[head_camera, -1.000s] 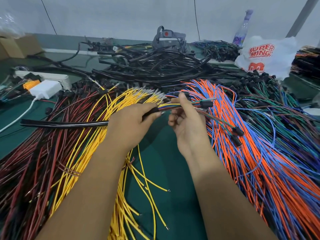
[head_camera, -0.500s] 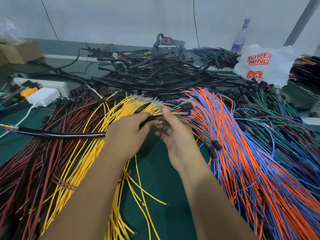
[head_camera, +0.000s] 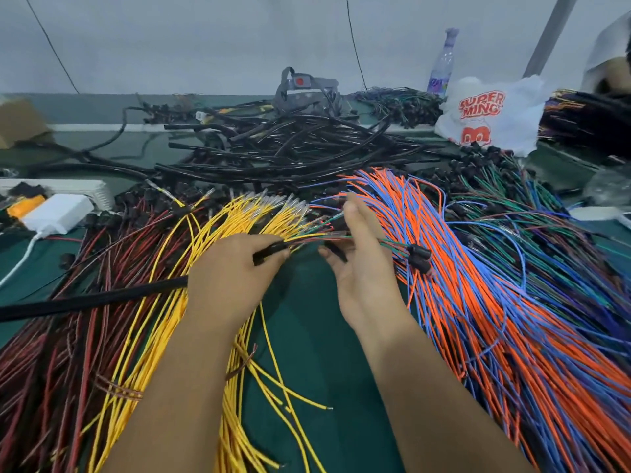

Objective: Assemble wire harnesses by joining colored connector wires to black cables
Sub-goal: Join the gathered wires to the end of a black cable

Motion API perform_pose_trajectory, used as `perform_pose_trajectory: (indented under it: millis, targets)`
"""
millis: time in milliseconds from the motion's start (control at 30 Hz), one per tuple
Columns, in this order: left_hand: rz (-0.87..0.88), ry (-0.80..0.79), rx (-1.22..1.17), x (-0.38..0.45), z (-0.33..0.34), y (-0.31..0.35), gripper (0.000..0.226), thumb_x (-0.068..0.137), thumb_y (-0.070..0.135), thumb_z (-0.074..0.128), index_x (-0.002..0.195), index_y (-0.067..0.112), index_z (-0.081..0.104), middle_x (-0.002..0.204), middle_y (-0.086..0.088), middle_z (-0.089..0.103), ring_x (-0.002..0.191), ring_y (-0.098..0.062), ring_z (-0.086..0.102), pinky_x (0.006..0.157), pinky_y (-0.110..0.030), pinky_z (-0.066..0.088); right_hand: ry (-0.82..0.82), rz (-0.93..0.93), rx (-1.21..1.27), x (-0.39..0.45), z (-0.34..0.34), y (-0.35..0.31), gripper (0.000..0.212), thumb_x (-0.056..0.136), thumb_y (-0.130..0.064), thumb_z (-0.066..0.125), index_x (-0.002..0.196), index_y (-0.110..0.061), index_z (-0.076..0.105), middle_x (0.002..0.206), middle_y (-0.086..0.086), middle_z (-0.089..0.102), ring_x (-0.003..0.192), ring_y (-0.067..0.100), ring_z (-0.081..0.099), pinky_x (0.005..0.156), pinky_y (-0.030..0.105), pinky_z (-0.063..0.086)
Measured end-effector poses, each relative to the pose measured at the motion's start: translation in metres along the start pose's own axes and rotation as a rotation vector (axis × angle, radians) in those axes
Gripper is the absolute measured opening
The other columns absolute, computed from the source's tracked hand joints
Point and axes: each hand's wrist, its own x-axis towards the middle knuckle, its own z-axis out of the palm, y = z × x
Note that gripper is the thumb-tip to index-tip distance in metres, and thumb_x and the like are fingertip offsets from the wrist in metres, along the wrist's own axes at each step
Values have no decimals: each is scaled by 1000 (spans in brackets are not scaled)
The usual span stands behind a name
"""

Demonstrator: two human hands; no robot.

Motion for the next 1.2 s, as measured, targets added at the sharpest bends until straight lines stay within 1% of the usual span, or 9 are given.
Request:
perform_pose_trajectory:
  millis: [167, 267, 400, 500, 700, 800, 933, 1100, 1200]
  targets:
    - [37, -73, -4, -3, -3, 3, 14, 85, 54, 58, 97, 47, 59, 65, 22, 55, 63, 2, 48, 53, -20, 30, -27, -85, -157, -3, 3, -1, 23, 101, -23, 48, 92, -24, 70, 94, -6, 70, 83, 10, 61, 74, 29, 50]
    - [38, -79, -6, -3, -3, 6, 24, 85, 58, 55, 103, 43, 63, 64, 20, 53, 66, -8, 49, 56, -24, 34, -90, -90, -255, -6, 4, 0, 23, 101, -22, 47, 96, -24, 70, 93, -6, 70, 82, 11, 63, 75, 29, 49]
    - [70, -96, -45, -4, -7, 12, 41, 80, 70, 37, 117, 54, 45, 77, 20, 59, 71, -6, 51, 56, -20, 35, -131, -79, -256, -7, 6, 1, 24, 101, -22, 48, 107, -16, 70, 104, 12, 69, 90, 22, 63, 72, 29, 52]
    - [90, -103, -65, -4, -8, 11, 37, 84, 66, 33, 120, 56, 34, 93, 19, 63, 77, -3, 49, 62, -16, 37, -145, -88, -270, -6, 4, 5, 23, 100, -23, 50, 106, -24, 72, 103, 8, 70, 91, 17, 65, 76, 31, 53]
    - [98, -58, -32, -1, -6, 11, 26, 95, 52, 33, 97, 38, 54, 73, 16, 54, 67, 0, 49, 50, -25, 29, -136, -78, -255, -4, 3, 11, 29, 97, -22, 54, 121, -37, 61, 107, 5, 68, 82, 15, 65, 67, 25, 51]
    - [98, -12, 10, 2, -5, 11, 28, 96, 46, 38, 100, 29, 59, 82, 13, 53, 78, -11, 49, 58, -31, 34, -12, -159, -324, -4, 4, 14, 17, 92, -22, 62, 105, -33, 65, 90, -10, 66, 79, 9, 62, 71, 28, 50]
    - [105, 21, -75, 1, -8, 12, 37, 96, 49, 37, 107, 25, 63, 88, 10, 55, 88, -13, 48, 75, -36, 37, 55, -193, -304, -4, 5, 13, 9, 89, -16, 67, 82, -17, 61, 81, 3, 63, 67, 12, 57, 60, 19, 46]
    - [66, -54, -54, 0, -7, 9, 28, 99, 45, 39, 104, 30, 62, 90, 10, 56, 91, -15, 51, 71, -34, 41, 81, -297, -287, -2, 4, 13, 12, 82, -7, 73, 75, -14, 66, 69, -5, 64, 63, 6, 58, 63, 17, 46]
    - [58, -115, 7, -1, -6, 10, 29, 96, 49, 41, 90, 29, 62, 78, 7, 60, 77, -16, 54, 57, -31, 40, 47, -408, -291, -3, 6, 13, 23, 79, -2, 74, 72, -23, 70, 78, -3, 68, 73, 7, 61, 72, 20, 48]
